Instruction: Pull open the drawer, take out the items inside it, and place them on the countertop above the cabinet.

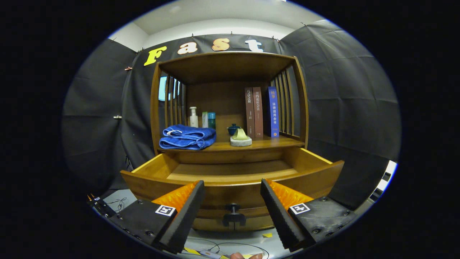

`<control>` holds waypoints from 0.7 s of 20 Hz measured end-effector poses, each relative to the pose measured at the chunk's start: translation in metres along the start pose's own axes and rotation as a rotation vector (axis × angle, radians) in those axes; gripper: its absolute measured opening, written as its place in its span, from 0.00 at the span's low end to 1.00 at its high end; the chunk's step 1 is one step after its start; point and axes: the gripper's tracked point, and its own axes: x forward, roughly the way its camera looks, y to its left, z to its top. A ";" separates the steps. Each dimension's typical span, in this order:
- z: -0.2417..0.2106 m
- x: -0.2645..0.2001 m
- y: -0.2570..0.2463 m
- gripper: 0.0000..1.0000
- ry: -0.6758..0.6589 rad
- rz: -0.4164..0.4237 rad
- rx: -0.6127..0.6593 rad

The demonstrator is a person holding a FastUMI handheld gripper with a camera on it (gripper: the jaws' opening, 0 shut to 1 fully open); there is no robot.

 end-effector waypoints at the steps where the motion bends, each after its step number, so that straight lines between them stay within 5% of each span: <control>1: -0.006 0.003 0.002 0.99 0.001 0.003 0.000; 14: -0.032 0.036 0.006 0.99 -0.009 0.002 0.017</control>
